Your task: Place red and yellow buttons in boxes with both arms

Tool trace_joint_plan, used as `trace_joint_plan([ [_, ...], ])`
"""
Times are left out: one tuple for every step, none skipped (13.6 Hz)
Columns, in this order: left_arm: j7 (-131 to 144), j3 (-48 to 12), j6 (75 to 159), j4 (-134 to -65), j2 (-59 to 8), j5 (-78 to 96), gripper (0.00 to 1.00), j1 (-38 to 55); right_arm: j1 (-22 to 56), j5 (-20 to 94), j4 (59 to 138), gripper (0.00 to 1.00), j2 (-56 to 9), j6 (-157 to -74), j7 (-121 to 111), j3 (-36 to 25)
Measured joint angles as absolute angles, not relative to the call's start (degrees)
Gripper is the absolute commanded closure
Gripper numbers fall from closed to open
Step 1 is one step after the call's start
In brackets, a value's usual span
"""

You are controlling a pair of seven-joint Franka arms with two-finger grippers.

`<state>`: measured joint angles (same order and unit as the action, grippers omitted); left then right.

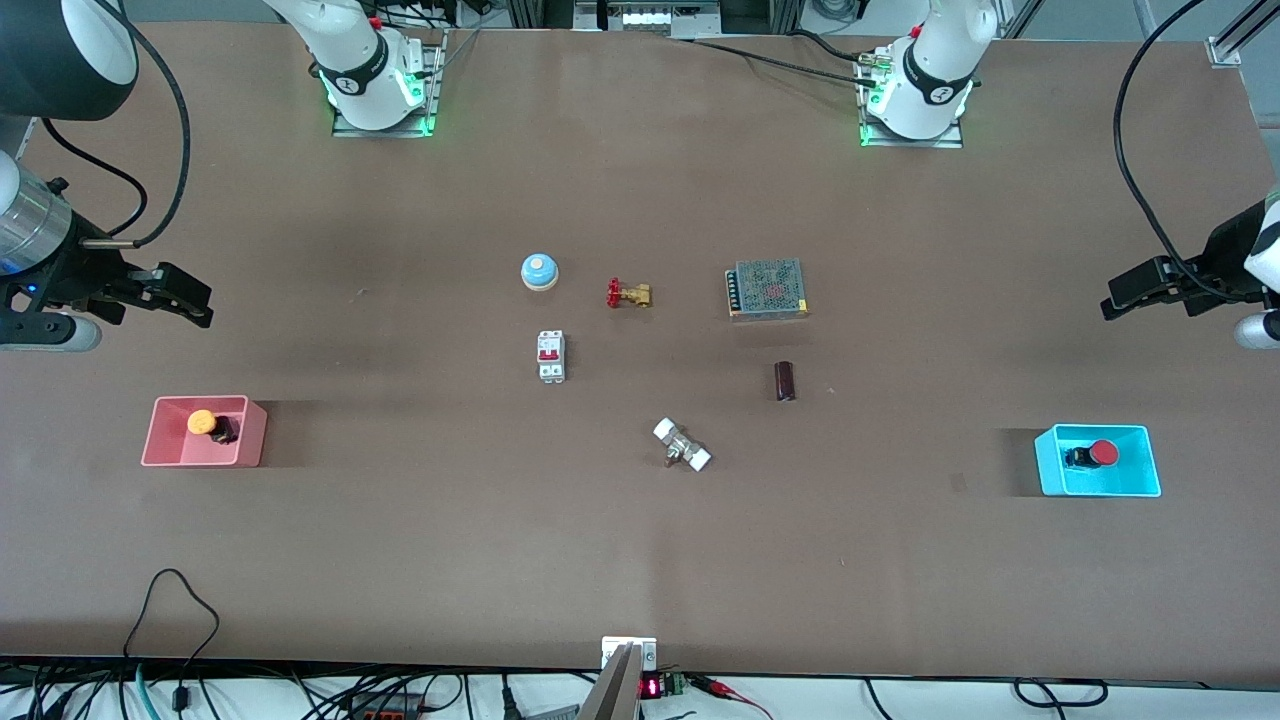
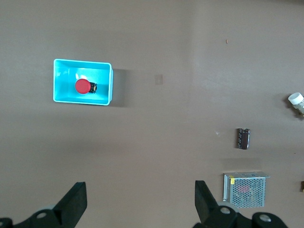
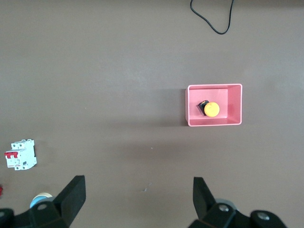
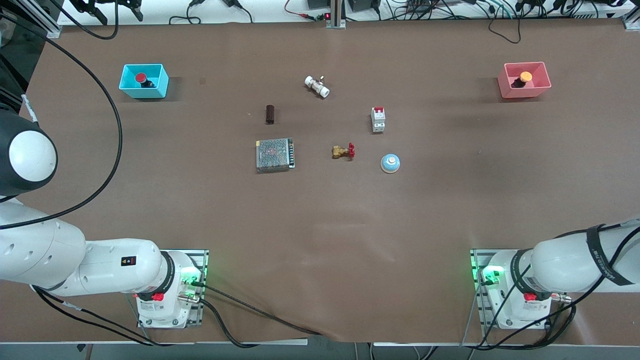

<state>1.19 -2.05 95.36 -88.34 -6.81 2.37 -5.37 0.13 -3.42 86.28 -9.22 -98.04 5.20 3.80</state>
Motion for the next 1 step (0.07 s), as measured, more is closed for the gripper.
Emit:
trace_joint_plan([
  [1.19,-2.04,95.36,-88.34,-6.71,2.37,0.00,-5.36,0.14,-3.42,86.28,0.00,-9.22,-98.01,5.20,3.80],
])
